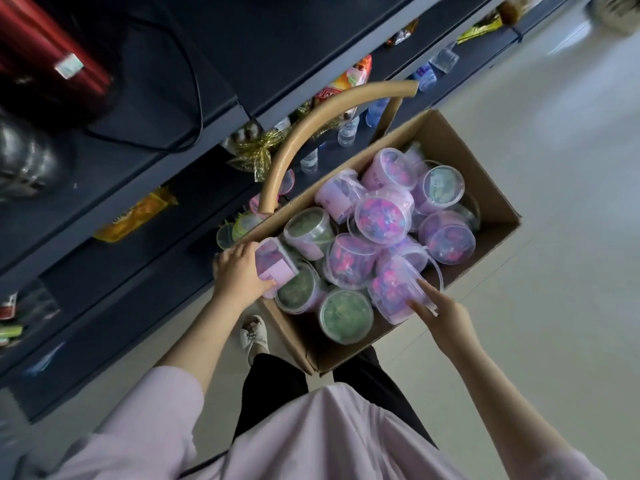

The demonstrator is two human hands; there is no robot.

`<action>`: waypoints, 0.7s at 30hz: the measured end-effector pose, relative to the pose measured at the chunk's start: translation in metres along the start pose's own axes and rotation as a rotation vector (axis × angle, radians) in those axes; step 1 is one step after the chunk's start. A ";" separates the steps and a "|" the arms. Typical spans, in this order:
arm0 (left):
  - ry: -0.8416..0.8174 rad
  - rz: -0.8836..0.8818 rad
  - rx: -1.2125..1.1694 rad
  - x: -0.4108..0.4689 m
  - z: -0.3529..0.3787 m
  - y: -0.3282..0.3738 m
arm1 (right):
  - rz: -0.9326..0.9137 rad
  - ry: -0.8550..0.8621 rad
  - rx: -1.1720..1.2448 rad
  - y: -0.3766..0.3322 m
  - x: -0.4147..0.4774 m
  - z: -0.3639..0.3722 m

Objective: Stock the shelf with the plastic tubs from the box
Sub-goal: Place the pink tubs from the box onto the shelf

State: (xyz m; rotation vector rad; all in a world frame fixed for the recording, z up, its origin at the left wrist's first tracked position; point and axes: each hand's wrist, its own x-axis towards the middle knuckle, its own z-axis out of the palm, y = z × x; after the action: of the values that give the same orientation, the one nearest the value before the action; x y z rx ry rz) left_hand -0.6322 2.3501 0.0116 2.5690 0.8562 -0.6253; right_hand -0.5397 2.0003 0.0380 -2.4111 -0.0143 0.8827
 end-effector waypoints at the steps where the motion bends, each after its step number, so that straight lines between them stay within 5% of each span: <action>1: -0.016 -0.002 -0.026 -0.001 -0.005 0.001 | 0.008 0.008 0.009 -0.005 -0.003 0.000; 10: -0.185 0.138 -0.396 -0.043 -0.090 -0.013 | -0.059 0.169 0.229 -0.086 -0.048 0.002; 21: 0.061 0.515 -0.418 -0.127 -0.258 -0.066 | -0.470 0.409 0.237 -0.262 -0.139 -0.051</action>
State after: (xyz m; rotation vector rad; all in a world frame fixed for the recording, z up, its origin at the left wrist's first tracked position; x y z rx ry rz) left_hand -0.6897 2.4593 0.2801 2.2871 0.2716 -0.1878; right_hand -0.5716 2.1670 0.2866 -2.1838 -0.2913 0.1633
